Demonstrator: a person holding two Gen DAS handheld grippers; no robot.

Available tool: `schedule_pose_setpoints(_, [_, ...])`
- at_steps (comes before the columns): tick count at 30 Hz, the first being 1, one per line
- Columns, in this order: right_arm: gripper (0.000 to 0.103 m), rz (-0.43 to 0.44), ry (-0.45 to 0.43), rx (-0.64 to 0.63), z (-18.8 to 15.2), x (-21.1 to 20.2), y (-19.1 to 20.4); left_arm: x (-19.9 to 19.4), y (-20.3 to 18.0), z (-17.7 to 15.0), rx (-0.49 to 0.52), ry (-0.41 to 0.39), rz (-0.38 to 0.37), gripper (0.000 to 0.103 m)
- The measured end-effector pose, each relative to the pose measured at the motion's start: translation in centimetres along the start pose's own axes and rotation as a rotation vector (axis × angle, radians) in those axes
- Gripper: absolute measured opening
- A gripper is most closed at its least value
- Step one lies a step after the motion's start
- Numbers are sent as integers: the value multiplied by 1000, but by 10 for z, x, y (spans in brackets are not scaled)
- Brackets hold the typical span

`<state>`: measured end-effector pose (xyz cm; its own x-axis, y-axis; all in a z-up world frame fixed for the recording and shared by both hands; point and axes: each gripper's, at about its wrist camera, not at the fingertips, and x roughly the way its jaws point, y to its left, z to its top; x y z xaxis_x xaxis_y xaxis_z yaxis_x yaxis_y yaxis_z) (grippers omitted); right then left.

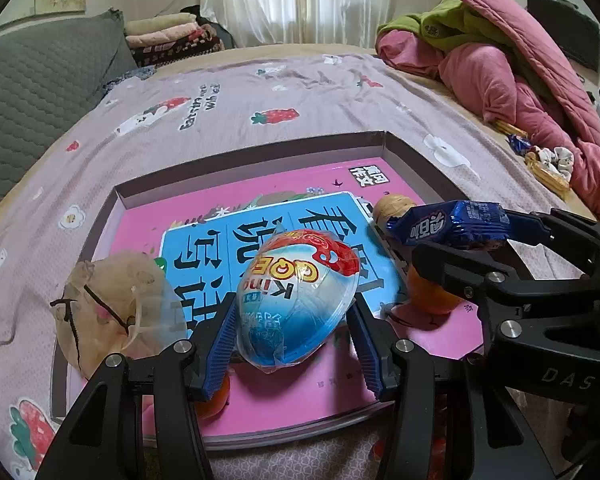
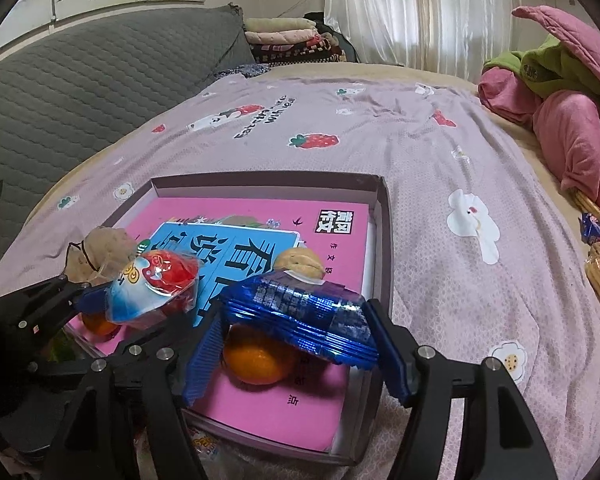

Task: Organize objects
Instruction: 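Open both grippers to release the Kinder egg and snack packet onto the workbook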

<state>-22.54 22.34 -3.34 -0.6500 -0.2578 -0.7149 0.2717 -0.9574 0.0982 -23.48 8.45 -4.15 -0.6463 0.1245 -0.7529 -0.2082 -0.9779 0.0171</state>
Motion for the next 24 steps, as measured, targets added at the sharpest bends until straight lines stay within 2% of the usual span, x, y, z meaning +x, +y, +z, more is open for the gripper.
schedule_pose_setpoints(8, [77,-22,-42,8,3,-11,-3,0,3,0,-15,11,-8,57])
schedule_pose_setpoints(13, [78,-27,-61,16,5,-16,-4,-1,2,-1,-21,18,-10,63])
schedule_pose_setpoints(24, [78,-23,-102,-5,8,-29,1,-16,7,2,-36,-7,3,67])
